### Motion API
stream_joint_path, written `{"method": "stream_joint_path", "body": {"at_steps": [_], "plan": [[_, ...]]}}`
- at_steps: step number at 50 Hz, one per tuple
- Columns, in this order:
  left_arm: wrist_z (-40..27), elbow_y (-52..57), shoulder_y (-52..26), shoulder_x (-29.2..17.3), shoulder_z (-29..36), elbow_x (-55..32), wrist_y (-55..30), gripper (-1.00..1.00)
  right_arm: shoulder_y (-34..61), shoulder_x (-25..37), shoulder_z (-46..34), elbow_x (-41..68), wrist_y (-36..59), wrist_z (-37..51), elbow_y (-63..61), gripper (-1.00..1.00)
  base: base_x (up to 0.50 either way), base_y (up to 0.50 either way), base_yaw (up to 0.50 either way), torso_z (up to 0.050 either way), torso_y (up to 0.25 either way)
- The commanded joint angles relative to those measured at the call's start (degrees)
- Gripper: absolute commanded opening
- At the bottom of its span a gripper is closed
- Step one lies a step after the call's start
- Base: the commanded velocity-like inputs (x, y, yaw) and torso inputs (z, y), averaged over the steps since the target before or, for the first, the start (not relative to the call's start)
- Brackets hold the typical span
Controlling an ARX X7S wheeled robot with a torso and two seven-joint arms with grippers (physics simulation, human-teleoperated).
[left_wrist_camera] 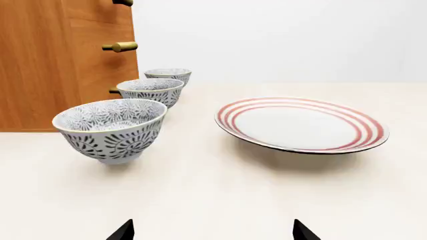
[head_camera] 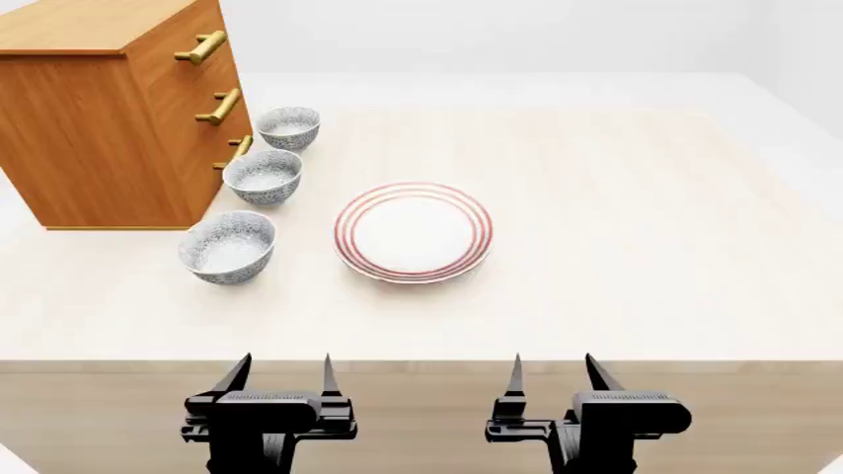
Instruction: Put the bowl in the middle on the plate.
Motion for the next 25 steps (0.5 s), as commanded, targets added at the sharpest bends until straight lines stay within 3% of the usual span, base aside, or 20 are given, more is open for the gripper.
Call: {"method": "stream_joint_path", "body": {"at_steps": [1, 9, 16, 22, 25], "plan": [[-0.8, 0.0, -0.3, -0.9, 1.1, -1.2, -0.9, 1.0, 0.2, 0.9, -0.9, 0.9, 0.7, 1.3, -0.1, 1.0, 0.0, 0.0, 0.0, 0.0, 0.0], [-2.1, 1.0, 0.2, -2.4, 2.9, -2.8, -1.6, 1.0, -0.2, 2.4, -3.0, 2.0, 0.0, 2.9, -0.4, 1.0, 0.0, 0.0, 0.0, 0.0, 0.0], [-3.1, 3.8, -0.1, -3.3, 3.7, -3.6, -5.8, 1.0, -0.3, 3.4, -3.0, 5.1, 7.3, 3.5, -7.9, 1.0, 0.0, 0.0, 0.0, 0.0, 0.0], [-4.0, 25.8, -7.7, -4.8, 4.3, -5.1, -29.3, 1.0, 11.3, 7.3, -1.2, 11.9, 36.4, 2.7, -28.0, 1.0, 0.0, 0.0, 0.0, 0.0, 0.0], [-4.9, 28.9, -11.8, -5.0, 3.9, -5.4, -34.3, 1.0, 15.2, 8.4, -1.5, 12.5, 42.7, 3.5, -31.9, 1.0, 0.0, 0.0, 0.0, 0.0, 0.0]]}}
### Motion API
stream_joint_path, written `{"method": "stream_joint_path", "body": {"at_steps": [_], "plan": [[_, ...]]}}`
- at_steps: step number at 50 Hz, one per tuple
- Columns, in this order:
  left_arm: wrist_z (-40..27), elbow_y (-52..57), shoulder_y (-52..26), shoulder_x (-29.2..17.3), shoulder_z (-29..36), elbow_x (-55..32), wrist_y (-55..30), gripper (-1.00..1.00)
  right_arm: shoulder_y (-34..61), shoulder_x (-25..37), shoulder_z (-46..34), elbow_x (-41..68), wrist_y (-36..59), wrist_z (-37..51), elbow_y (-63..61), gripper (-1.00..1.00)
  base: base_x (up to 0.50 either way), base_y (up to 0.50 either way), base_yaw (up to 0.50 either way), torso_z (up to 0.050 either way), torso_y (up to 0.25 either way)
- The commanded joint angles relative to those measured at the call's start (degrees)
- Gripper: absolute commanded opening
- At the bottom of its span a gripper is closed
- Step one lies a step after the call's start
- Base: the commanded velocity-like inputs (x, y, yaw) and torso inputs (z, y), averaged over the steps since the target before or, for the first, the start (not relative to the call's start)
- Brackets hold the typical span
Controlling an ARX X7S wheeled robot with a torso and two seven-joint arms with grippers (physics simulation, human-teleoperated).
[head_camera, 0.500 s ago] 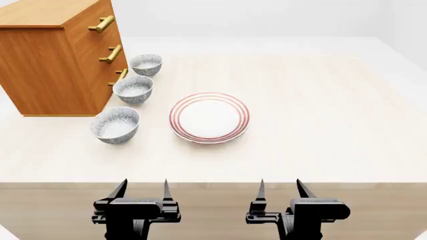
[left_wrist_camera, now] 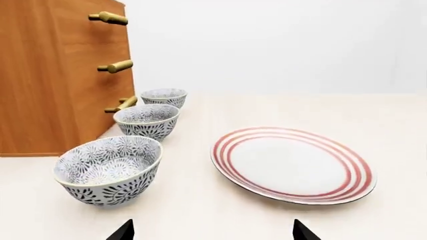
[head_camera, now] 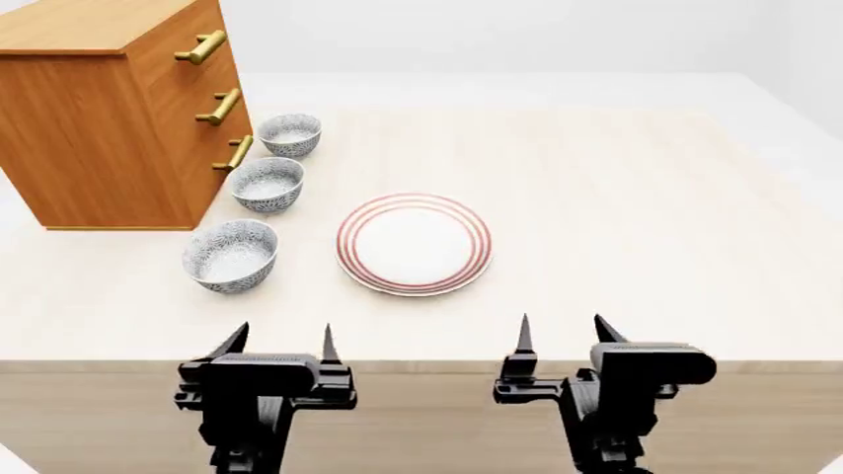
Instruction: Put the bowl in the middle on the plate.
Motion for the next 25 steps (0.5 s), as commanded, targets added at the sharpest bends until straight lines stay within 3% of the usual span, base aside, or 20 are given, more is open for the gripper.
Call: {"method": "stream_joint_path", "body": {"at_steps": [1, 8, 25], "plan": [[-1.6, 17.5, -10.3, -1.5, -0.1, -2.9, -21.9, 1.0, 11.0, 4.3, -0.6, 3.2, 24.2, 2.7, -18.3, 1.0, 0.0, 0.0, 0.0, 0.0, 0.0], [-1.5, 16.1, -9.4, -2.5, 1.2, -3.0, -20.5, 1.0, 8.3, 3.3, 1.2, 6.7, 19.8, 0.5, -16.4, 1.0, 0.04, 0.0, 0.0, 0.0, 0.0], [-2.6, 14.8, -9.4, -3.2, 1.6, -4.2, -18.6, 1.0, 9.2, 4.3, -0.6, 6.1, 20.0, 1.7, -15.5, 1.0, 0.5, 0.0, 0.0, 0.0, 0.0]]}}
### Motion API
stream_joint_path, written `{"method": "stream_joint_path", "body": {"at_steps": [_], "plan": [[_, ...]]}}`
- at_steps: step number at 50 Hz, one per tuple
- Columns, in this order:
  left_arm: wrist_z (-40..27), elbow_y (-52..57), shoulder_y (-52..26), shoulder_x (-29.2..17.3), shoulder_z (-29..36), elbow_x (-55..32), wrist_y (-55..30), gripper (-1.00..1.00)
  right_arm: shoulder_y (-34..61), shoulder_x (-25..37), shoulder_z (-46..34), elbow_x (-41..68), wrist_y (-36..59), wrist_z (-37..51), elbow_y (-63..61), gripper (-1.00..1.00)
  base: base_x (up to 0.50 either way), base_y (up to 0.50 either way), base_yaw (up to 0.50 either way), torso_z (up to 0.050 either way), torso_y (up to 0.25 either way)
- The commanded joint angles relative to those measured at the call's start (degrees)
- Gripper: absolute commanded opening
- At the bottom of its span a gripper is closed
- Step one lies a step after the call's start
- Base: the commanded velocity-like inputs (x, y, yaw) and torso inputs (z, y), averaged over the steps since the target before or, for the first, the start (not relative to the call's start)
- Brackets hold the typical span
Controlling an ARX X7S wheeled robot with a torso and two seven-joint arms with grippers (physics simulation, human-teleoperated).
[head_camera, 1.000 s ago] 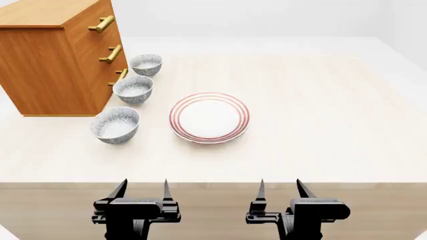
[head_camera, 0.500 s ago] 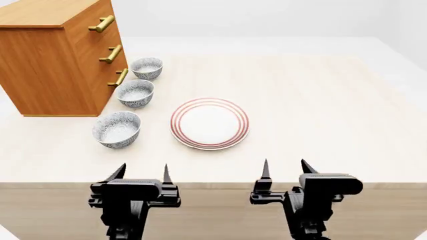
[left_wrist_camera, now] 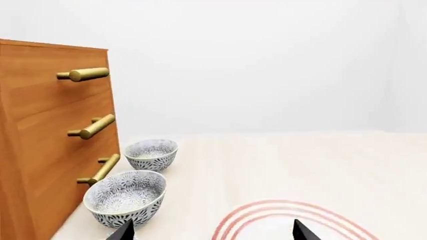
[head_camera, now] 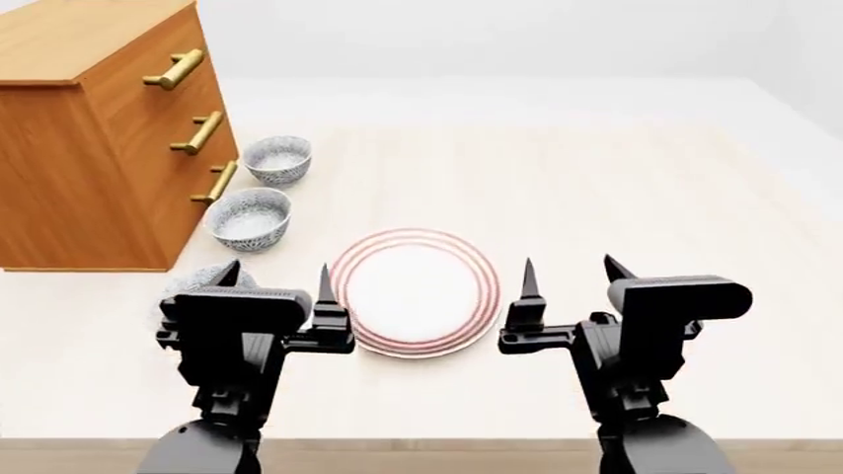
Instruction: Put the bowl in the middle on the plate.
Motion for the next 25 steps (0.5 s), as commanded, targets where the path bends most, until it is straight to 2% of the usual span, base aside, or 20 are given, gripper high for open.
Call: {"method": "stream_joint_path", "body": {"at_steps": [1, 25], "plan": [[-0.7, 0.5, -0.6, -0.8, 0.4, -0.8, -0.4, 1.0, 0.5, 0.5, -0.1, 1.2, 0.4, 0.0, -0.2, 1.0, 0.5, 0.0, 0.0, 0.0, 0.0], [-2.2, -0.2, -1.0, -1.7, 1.1, -2.1, 0.1, 1.0, 1.0, 1.2, -1.1, 2.2, -0.2, 0.5, 0.7, 1.0, 0.5, 0.0, 0.0, 0.0, 0.001]]}}
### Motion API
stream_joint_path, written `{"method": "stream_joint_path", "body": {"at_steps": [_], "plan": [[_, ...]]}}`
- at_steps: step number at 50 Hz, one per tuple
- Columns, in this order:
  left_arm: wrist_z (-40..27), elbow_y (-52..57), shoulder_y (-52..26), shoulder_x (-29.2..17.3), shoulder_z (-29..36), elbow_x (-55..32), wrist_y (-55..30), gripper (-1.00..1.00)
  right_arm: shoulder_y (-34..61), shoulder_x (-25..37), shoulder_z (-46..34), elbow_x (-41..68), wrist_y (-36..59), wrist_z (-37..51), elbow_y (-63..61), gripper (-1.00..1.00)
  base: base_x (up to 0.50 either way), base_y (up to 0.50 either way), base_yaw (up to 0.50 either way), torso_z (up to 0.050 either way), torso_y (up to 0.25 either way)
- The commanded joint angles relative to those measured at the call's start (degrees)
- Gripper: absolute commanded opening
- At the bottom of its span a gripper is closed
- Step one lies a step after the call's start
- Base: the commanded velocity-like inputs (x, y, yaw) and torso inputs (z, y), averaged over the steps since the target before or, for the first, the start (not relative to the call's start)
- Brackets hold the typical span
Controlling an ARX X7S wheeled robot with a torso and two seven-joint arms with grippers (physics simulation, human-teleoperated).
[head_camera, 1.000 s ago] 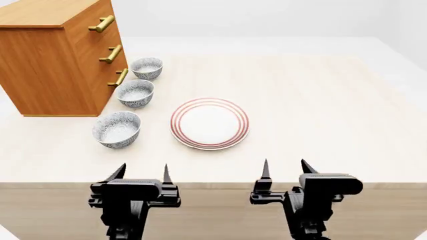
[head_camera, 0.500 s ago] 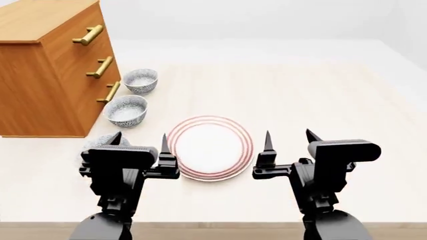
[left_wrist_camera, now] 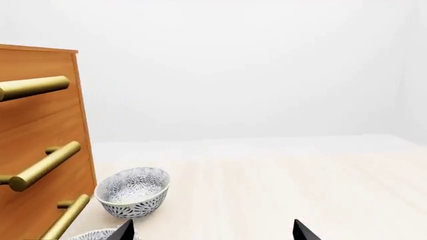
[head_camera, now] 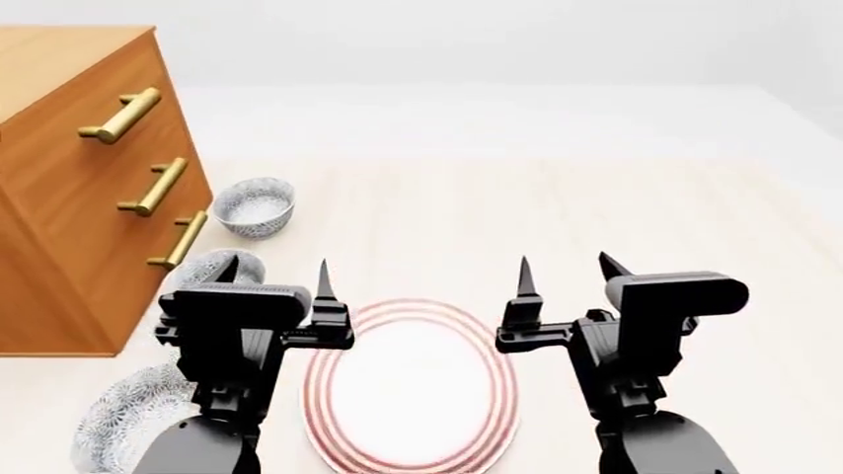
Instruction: Put the bowl in the middle on the plate.
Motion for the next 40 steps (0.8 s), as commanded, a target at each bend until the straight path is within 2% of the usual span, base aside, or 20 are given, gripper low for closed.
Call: {"method": "stream_joint_path", "body": {"at_steps": [1, 9, 24, 27, 30, 33, 40], "plan": [[-0.7, 0.1, -0.1, -0.5, 0.3, -0.6, 0.0, 1.0, 0.3, 0.2, -0.5, 0.3, -0.3, 0.4, 0.6, 1.0, 0.5, 0.0, 0.0, 0.0, 0.0], [-1.0, -0.2, 0.1, -0.8, 0.5, -1.1, 0.2, 1.0, 0.4, 0.4, -0.7, 0.7, -0.3, 0.7, 0.2, 1.0, 0.5, 0.0, 0.0, 0.0, 0.001], [-1.4, 1.4, -1.0, -1.7, 1.2, -2.1, -2.0, 1.0, 1.1, 0.9, -1.3, 0.9, 0.5, 1.6, 1.2, 1.0, 0.01, 0.0, 0.0, 0.0, 0.0], [-3.1, 2.5, -4.4, -1.8, 1.7, -1.7, -8.9, 1.0, 1.0, 1.1, -1.7, 0.8, 0.6, 1.7, 0.9, 1.0, 0.0, 0.0, 0.0, 0.0, 0.0], [-3.0, 4.8, -12.1, -1.0, -1.5, -6.8, -26.6, 1.0, 0.8, 1.1, -1.7, 0.9, 0.2, 1.8, 1.3, 1.0, 0.0, 0.0, 0.0, 0.0, 0.0], [-3.0, 6.3, -17.7, -1.5, -1.5, -8.6, -36.0, 1.0, 0.8, 1.1, -1.6, 1.1, 0.0, 1.9, 1.5, 1.0, 0.0, 0.0, 0.0, 0.0, 0.0], [-2.3, 3.4, -26.7, -1.9, -1.0, -11.1, -50.0, 1.0, 1.0, 1.2, -1.7, 1.4, -0.4, 2.0, 2.0, 1.0, 0.0, 0.0, 0.0, 0.0, 0.0]]}}
